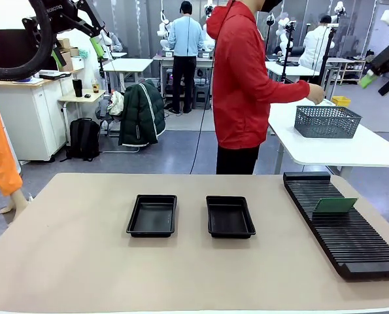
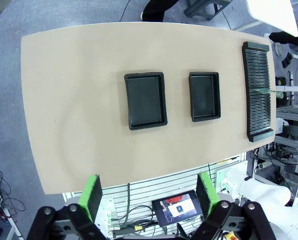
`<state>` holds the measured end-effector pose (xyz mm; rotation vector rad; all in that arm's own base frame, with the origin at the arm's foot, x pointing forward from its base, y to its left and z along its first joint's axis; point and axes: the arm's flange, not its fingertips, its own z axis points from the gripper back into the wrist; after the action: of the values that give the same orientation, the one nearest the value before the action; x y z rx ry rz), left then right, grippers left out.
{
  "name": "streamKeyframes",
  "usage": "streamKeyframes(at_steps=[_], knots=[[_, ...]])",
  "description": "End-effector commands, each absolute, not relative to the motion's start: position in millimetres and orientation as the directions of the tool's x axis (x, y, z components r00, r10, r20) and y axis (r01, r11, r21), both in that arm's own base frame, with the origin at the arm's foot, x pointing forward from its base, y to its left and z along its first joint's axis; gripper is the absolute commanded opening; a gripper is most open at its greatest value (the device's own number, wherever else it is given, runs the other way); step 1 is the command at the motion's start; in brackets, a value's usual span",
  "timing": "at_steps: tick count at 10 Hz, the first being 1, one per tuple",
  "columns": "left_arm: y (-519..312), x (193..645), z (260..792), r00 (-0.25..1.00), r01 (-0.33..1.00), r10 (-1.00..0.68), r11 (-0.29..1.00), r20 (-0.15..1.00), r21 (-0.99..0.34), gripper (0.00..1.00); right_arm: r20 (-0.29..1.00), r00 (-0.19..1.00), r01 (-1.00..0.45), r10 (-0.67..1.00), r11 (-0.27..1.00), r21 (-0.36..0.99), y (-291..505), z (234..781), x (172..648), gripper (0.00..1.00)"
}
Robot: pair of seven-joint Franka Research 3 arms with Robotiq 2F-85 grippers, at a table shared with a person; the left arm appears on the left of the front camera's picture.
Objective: Inspect and transfer BCBs to ESD trays.
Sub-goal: Pick up the Blank PCB from the PCB Rack and place it in the left ESD tray.
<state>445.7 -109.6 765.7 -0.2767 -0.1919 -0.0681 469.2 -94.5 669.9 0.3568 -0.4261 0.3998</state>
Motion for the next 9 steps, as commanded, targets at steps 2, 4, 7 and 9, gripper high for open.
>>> streamKeyframes(at_steps=[2,4,7,9], knots=[[-109.3,445.7,765.7,0.979,0.093,-0.04,0.96,0.198,-0.265,1.0,0.49,0.72,-0.61,0.491,0.785,0.111,-82.9,613.2,468.5,1.0],[-109.3,445.7,765.7,0.979,0.093,-0.04,0.96,0.198,-0.265,1.0,0.463,0.612,-0.73,0.641,0.683,0.019,-84.8,573.7,474.6,1.0],[-109.3,445.7,765.7,0.979,0.093,-0.04,0.96,0.198,-0.265,1.0,0.376,0.467,-0.842,0.801,0.532,-0.09,-82.8,528.1,478.2,1.0],[-109.3,445.7,765.7,0.979,0.093,-0.04,0.96,0.198,-0.265,1.0,0.331,0.38,-0.884,0.864,0.445,-0.145,-80.9,496.3,480.9,1.0]])
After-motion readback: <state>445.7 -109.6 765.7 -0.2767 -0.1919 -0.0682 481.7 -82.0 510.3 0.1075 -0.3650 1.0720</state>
